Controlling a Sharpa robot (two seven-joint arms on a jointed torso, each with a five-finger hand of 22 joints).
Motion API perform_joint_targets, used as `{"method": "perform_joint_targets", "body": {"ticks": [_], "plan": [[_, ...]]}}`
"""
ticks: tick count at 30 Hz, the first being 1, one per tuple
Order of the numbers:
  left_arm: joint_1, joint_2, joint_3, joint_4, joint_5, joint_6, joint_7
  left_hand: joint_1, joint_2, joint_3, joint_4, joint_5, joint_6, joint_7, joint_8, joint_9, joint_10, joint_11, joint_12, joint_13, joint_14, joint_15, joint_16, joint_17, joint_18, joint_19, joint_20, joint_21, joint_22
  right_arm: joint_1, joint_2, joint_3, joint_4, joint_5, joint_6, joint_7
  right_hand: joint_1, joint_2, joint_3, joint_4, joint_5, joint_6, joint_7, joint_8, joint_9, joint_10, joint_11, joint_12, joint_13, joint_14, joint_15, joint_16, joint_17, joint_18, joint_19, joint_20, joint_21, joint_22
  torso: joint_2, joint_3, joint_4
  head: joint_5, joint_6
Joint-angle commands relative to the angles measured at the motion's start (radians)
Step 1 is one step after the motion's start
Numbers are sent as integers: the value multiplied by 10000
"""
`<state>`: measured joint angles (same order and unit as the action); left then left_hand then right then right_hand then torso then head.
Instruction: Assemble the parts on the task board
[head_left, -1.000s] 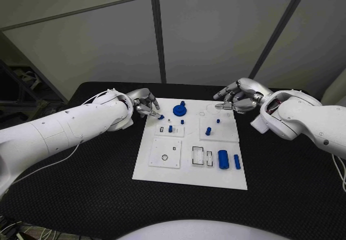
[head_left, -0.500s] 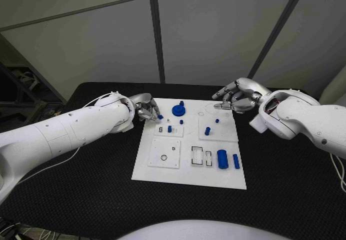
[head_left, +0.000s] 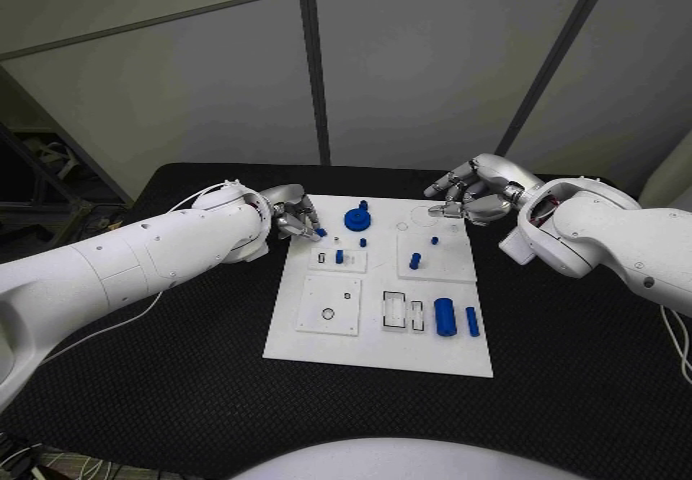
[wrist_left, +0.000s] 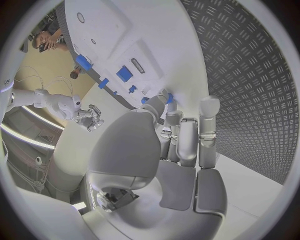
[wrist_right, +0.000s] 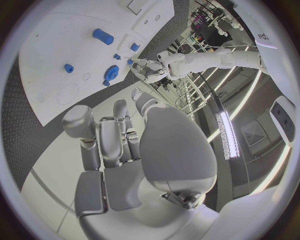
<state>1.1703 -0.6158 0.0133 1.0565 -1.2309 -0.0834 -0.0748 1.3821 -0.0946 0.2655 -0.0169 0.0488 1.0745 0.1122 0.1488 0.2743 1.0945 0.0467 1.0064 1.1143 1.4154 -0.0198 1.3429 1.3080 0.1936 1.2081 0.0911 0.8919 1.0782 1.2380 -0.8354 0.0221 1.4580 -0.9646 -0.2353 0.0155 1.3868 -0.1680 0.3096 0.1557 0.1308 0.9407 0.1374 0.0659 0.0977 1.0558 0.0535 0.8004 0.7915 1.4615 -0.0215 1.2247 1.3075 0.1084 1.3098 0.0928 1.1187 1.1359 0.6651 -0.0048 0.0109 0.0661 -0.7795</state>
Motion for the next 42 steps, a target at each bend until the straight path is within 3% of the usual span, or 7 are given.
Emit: {"method": "perform_joint_targets", "body": {"ticks": [1,7,13,19,30,38,42], "plan": [[-19,26,-17,-21,-90,263,-160,42,145,82,-20,6,131,-5,-62,-41,74,-48,102,31,98,1,95,216,-510,113,-6,139,108,21,-2,7,28,-23,-17,36,-20,30,30,26,42,-56,3,-1,-6,-16,4,24,10,150,18,-33,236,-11,-40,-24,20,11,1,3,7,-5,-5],[-19,79,-16,-89,-90,281,-154,148,304,193,-86,8,390,-82,-24,-101,304,-118,357,160,257,-54,346,430,-588,336,-49,605,482,21,-2,7,36,-23,-15,30,-11,36,38,25,45,-54,2,0,-5,1,3,43,21,156,17,-21,246,-14,-29,-24,36,29,1,-2,3,-5,-26],[-18,113,-16,-132,-91,209,-29,416,758,467,-252,13,786,-175,112,-91,674,-216,701,348,483,-135,675,727,-696,646,-127,1234,976,21,-13,7,52,-24,-15,24,-11,36,38,25,45,-54,2,0,-5,1,3,43,21,156,17,-21,246,-14,-29,-24,36,29,5,3,0,-10,-29],[-18,98,-16,-105,-12,-29,263,329,1072,726,-233,17,761,-208,150,-26,1119,-254,1049,550,675,-164,951,996,-807,932,-163,1820,1431,21,-23,7,62,-24,-18,22,-11,36,38,25,45,-54,2,0,-5,1,3,43,21,156,17,-21,246,-14,-29,-24,36,29,0,-2,19,-15,-33],[-19,-97,30,101,925,-362,667,81,1167,1157,-233,25,826,-299,309,201,1495,-334,1459,805,801,-236,1150,1169,-871,1097,-227,2232,1787,21,-27,8,65,-24,-20,29,-8,38,42,27,46,-50,1,1,-4,1,2,38,8,154,17,-39,235,-11,-35,-25,25,21,-1,-3,9,-4,-14],[17,-319,233,300,1573,126,516,-150,1175,1378,-190,30,808,-341,395,384,1595,-367,1645,917,856,-262,1251,1268,-880,1095,-251,2303,1879,21,-15,8,46,-24,-21,26,-8,38,42,27,46,-50,1,1,-4,1,2,38,8,154,17,-39,235,-11,-35,-25,25,21,-5,-1,13,3,-10],[87,-450,282,396,1898,536,323,-366,1157,1540,-170,31,781,-375,482,577,1688,-393,1836,1036,907,-281,1346,1363,-888,1097,-269,2360,1955,21,-12,8,38,-25,-23,20,-8,38,42,27,46,-50,1,1,-4,1,2,38,8,154,17,-39,235,-11,-35,-25,25,21,-8,5,11,11,-6]]}}
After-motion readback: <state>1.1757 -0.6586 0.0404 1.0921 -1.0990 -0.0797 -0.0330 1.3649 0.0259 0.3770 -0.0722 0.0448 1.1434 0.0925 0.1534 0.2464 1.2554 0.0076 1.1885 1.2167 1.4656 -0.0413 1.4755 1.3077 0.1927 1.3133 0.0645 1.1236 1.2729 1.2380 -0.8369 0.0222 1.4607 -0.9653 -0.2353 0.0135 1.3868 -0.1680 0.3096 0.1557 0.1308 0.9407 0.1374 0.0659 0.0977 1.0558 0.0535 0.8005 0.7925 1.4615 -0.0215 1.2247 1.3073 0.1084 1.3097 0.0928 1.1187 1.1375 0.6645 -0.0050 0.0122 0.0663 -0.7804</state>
